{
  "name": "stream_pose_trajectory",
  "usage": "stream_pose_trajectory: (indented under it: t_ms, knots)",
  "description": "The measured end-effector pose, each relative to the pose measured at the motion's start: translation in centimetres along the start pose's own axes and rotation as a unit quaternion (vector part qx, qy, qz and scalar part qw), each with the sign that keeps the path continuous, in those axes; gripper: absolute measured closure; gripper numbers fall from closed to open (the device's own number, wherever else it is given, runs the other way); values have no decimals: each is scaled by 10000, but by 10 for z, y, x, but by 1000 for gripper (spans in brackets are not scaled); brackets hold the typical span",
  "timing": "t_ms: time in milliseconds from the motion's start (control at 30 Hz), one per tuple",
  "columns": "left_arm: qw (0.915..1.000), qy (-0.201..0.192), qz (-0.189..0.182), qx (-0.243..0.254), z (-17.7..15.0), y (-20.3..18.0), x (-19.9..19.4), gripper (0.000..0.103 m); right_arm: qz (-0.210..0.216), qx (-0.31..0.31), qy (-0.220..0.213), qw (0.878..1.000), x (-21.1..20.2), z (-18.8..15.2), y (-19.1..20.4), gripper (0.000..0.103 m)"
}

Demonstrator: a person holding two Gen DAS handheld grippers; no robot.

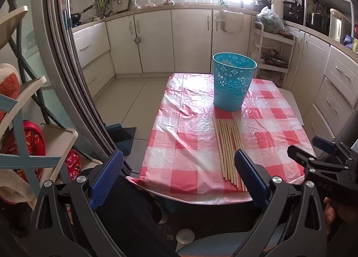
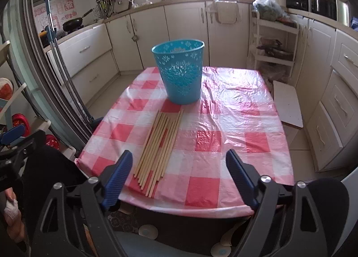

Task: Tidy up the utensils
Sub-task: 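Move both grippers toward the wooden chopsticks beside the blue basket, then close the left gripper on one wooden chopstick from the bundle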

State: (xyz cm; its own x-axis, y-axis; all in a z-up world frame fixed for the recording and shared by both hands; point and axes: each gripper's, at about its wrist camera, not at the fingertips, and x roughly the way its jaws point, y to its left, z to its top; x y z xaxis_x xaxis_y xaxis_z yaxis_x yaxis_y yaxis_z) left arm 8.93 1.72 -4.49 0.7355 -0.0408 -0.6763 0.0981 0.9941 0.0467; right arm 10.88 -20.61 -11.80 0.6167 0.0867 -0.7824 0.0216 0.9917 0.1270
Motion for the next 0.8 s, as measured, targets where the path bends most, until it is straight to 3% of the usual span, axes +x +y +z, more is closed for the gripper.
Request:
stream_pose_trajectory:
  t_ms: [300, 500, 667, 800]
  knots:
    - [9975, 692, -125, -46, 18, -14, 103, 8, 259, 366, 843, 9954, 133, 24, -15, 75]
    - [9951, 958, -124, -187, 29, -20, 151, 8, 370, 466, 997, 9932, 174, 41, -19, 82]
    - [9935, 1113, -123, -199, 38, -28, 184, 8, 395, 244, 976, 9941, 183, 50, -16, 85]
    - [9922, 1230, -129, -131, 40, -38, 206, 8, 425, 28, 992, 9942, 186, 51, -16, 95]
